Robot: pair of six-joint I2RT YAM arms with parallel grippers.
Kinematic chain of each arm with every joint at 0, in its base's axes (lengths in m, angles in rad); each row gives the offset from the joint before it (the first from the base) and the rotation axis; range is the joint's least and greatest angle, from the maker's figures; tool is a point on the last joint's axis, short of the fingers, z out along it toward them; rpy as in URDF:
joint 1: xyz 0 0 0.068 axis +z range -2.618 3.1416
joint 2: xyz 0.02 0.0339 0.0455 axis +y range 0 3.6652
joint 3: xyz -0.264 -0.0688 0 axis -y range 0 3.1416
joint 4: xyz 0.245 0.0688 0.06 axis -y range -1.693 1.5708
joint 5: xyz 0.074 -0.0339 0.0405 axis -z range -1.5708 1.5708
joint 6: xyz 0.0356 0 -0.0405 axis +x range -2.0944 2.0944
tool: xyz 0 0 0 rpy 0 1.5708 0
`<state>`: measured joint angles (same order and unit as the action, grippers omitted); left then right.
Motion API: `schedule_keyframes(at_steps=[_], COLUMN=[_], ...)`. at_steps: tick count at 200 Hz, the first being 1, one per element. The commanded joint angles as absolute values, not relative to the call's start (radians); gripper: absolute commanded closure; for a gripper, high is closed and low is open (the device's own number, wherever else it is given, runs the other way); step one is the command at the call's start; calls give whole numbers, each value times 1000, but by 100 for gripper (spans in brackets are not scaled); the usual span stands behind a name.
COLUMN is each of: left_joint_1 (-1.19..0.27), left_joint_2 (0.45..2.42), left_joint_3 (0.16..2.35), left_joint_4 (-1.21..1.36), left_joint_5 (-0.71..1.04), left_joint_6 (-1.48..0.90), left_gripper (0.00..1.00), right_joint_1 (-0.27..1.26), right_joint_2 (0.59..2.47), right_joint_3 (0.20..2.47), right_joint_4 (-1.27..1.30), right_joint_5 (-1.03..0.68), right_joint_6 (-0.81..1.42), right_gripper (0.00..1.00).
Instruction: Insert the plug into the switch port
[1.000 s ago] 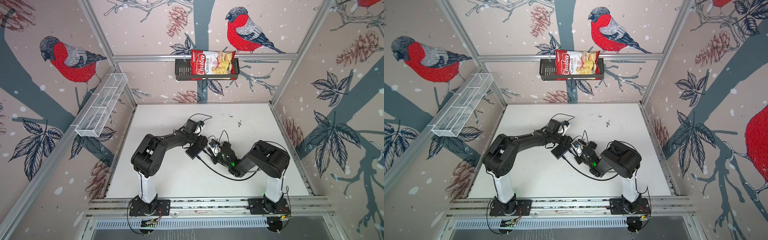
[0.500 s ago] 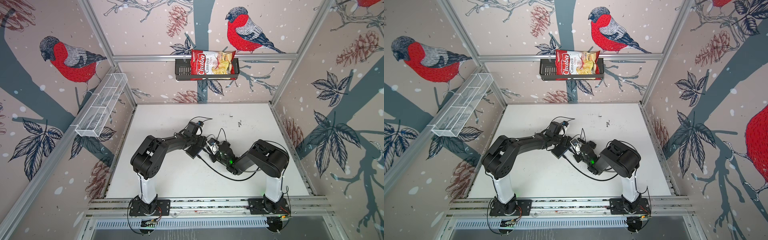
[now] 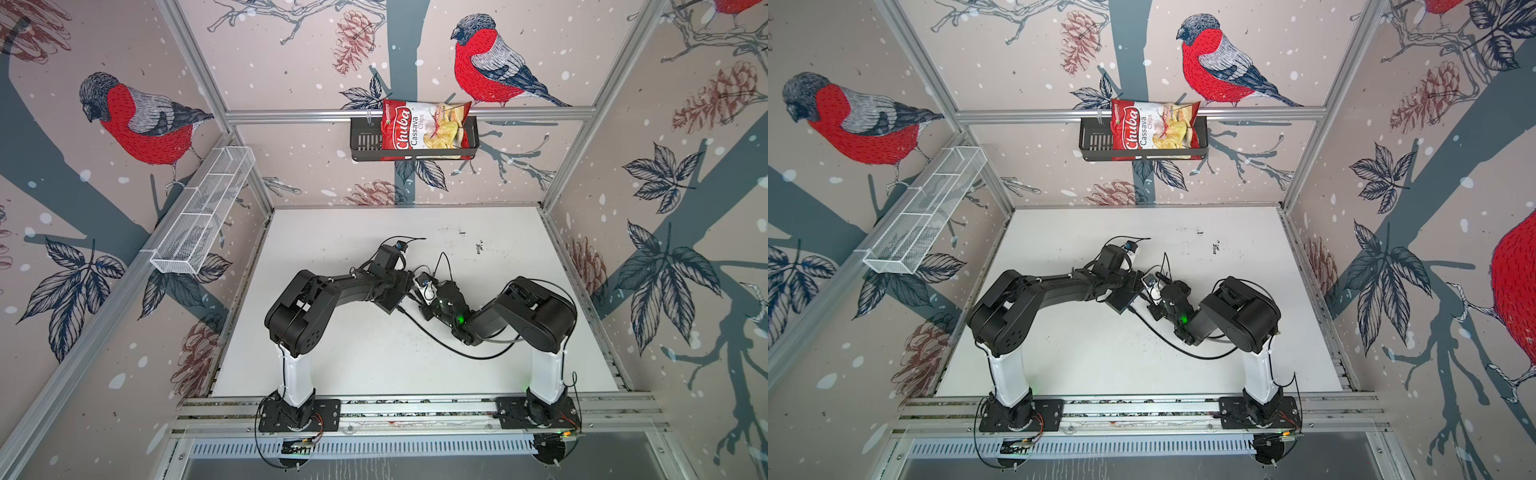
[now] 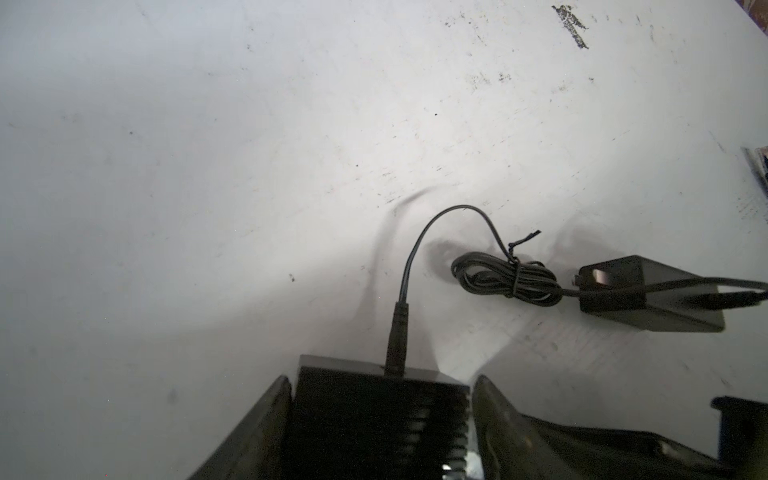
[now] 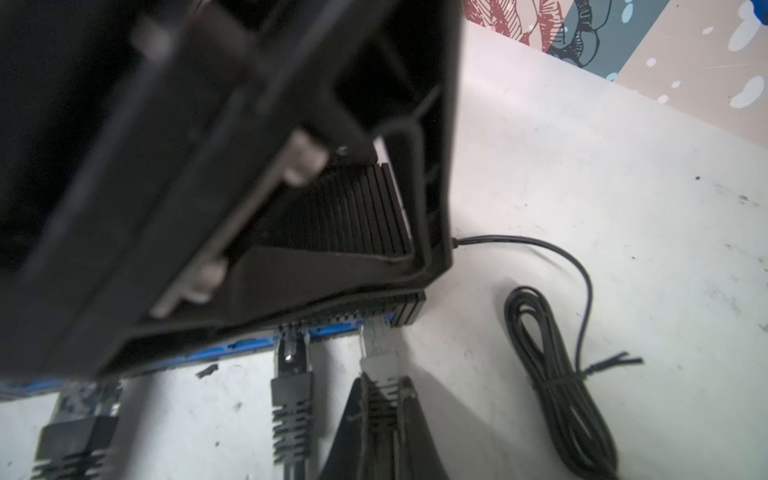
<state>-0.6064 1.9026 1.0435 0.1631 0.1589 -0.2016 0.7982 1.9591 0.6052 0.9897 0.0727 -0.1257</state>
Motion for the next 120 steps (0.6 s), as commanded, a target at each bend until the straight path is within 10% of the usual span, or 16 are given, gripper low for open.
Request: schedule_keyframes(at_steps=[1, 120], left_joint_1=[-643, -663], left_joint_2=[1914, 1944], left_joint_3=[1026, 1043], left_joint_4=[48, 77], left_joint_5=[539, 575], left_joint_6=[-250, -230], left_gripper=[33, 33], right_joint_1=[795, 779], right_joint_2=[1954, 1970], right_joint_3=[646, 735], right_joint_4=[1152, 1027], right_joint_5=[1, -75], right_joint_6=[-122, -150], right_gripper=[100, 99])
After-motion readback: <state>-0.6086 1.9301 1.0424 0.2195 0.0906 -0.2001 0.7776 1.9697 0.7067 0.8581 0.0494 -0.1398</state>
